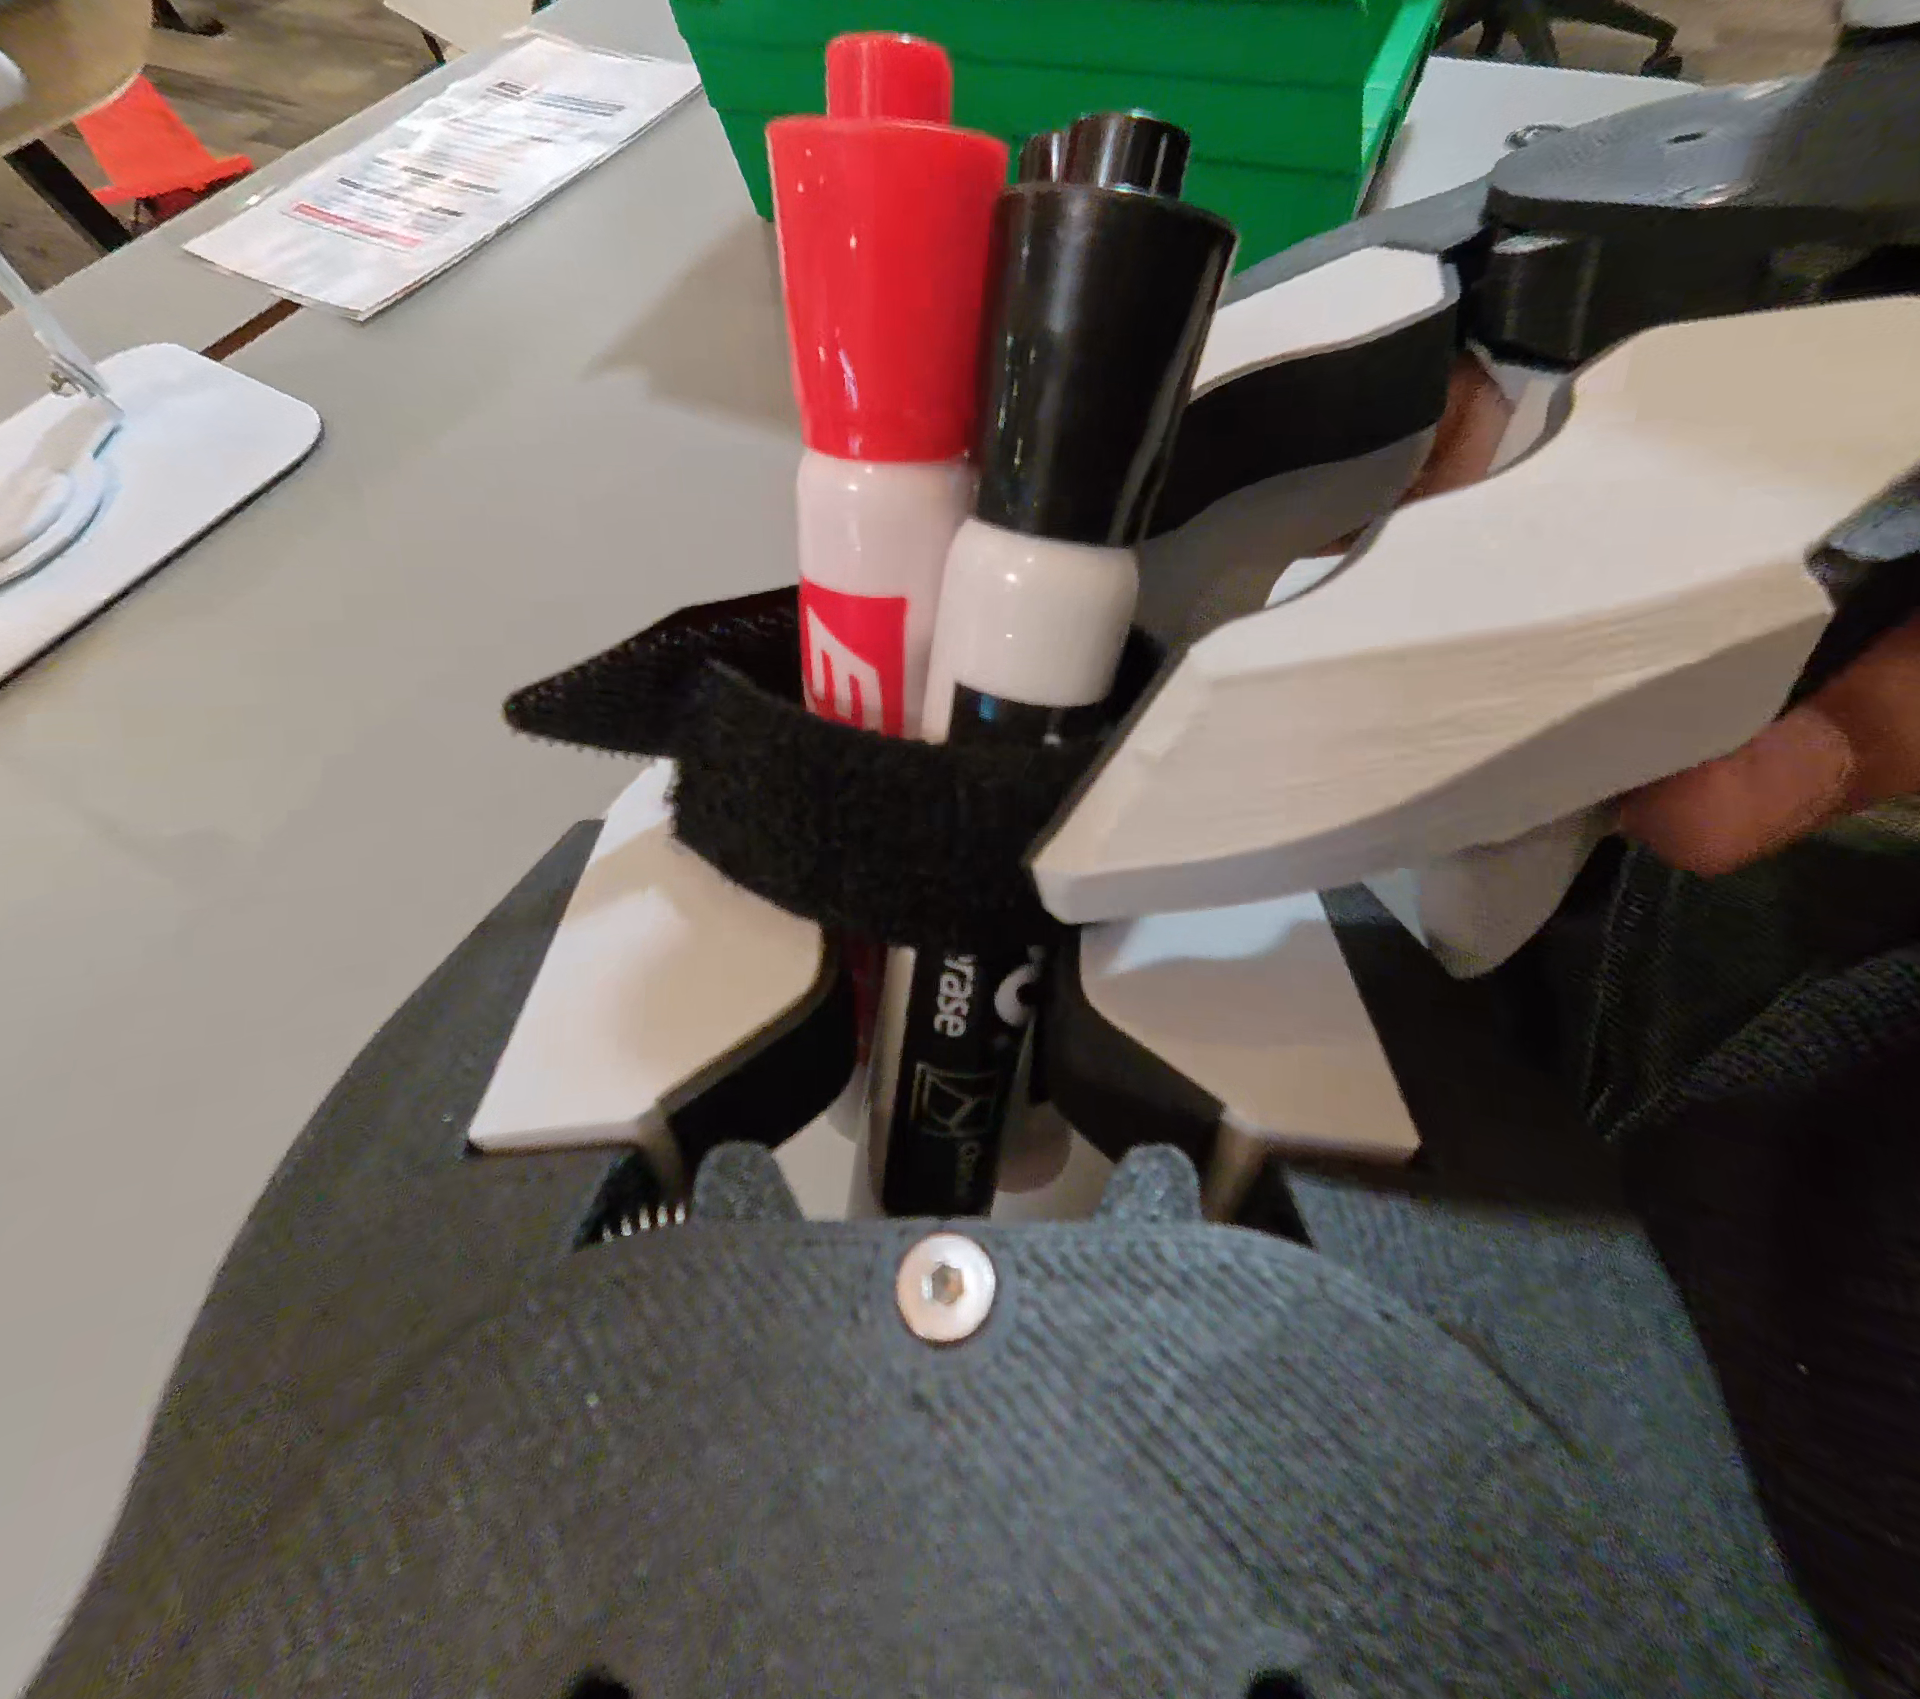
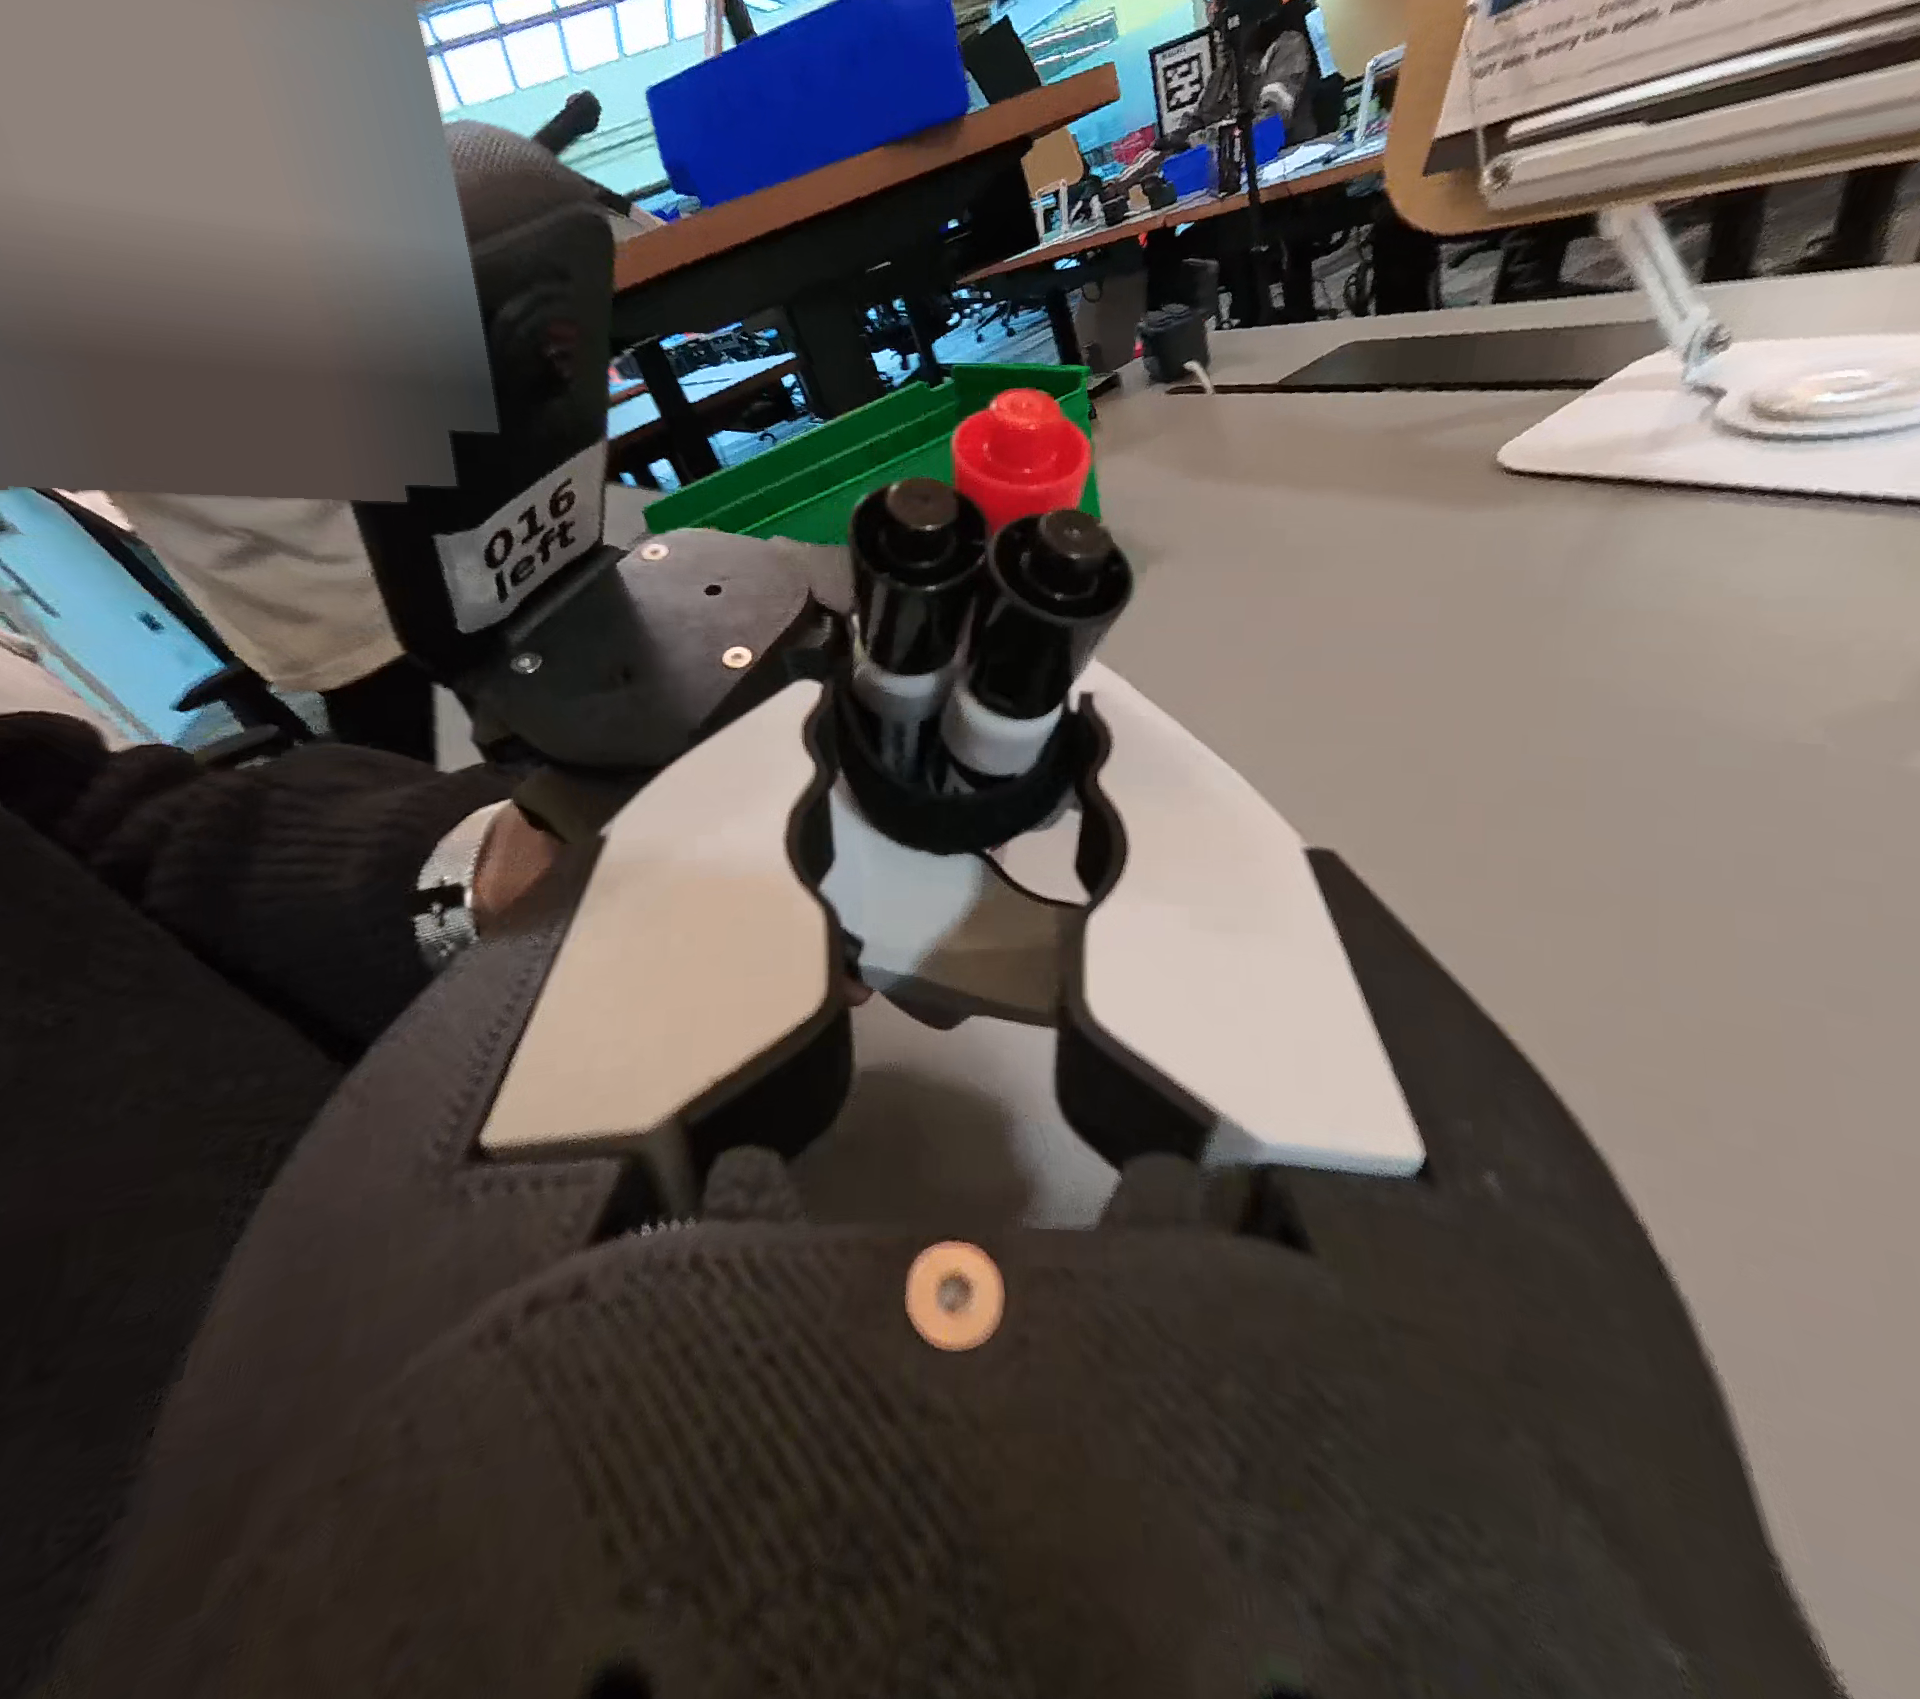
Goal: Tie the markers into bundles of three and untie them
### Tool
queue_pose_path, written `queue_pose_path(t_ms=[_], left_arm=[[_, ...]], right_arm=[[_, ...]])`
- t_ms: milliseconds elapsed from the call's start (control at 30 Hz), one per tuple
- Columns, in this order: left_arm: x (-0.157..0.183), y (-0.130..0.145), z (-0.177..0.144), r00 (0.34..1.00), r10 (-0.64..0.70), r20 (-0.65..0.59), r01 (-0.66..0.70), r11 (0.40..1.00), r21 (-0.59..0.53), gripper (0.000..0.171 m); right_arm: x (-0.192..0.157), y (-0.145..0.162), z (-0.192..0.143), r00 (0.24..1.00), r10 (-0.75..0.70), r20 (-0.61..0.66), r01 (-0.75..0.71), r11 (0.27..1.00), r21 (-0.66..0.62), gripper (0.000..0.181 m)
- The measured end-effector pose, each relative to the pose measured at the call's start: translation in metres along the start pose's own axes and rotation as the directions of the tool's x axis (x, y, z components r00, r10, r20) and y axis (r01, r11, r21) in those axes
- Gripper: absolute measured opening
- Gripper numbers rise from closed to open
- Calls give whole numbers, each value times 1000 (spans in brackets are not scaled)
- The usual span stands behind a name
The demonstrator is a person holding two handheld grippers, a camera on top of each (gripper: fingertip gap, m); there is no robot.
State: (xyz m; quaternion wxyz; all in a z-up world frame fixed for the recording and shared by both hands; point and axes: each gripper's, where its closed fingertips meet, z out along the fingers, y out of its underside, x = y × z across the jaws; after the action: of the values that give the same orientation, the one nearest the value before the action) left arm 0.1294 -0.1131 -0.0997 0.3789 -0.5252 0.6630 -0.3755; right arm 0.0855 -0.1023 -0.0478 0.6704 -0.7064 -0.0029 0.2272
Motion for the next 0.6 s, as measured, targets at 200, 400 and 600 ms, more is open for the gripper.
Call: queue_pose_path(t_ms=[200, 400, 600], left_arm=[[3, 0, 0, 997, 79, 21, -79, 997, -5, 43], [10, 2, 0, 996, 85, -31, -86, 996, -25, 42], [32, 6, 3, 979, 171, -107, -176, 984, -38, 43]], right_arm=[[-6, -3, -1, 992, -128, -8, 128, 991, 23, 41], [-8, -3, -3, 990, -140, 2, 140, 990, 24, 41], [-14, -4, -12, 971, -214, 109, 221, 974, -56, 41]])
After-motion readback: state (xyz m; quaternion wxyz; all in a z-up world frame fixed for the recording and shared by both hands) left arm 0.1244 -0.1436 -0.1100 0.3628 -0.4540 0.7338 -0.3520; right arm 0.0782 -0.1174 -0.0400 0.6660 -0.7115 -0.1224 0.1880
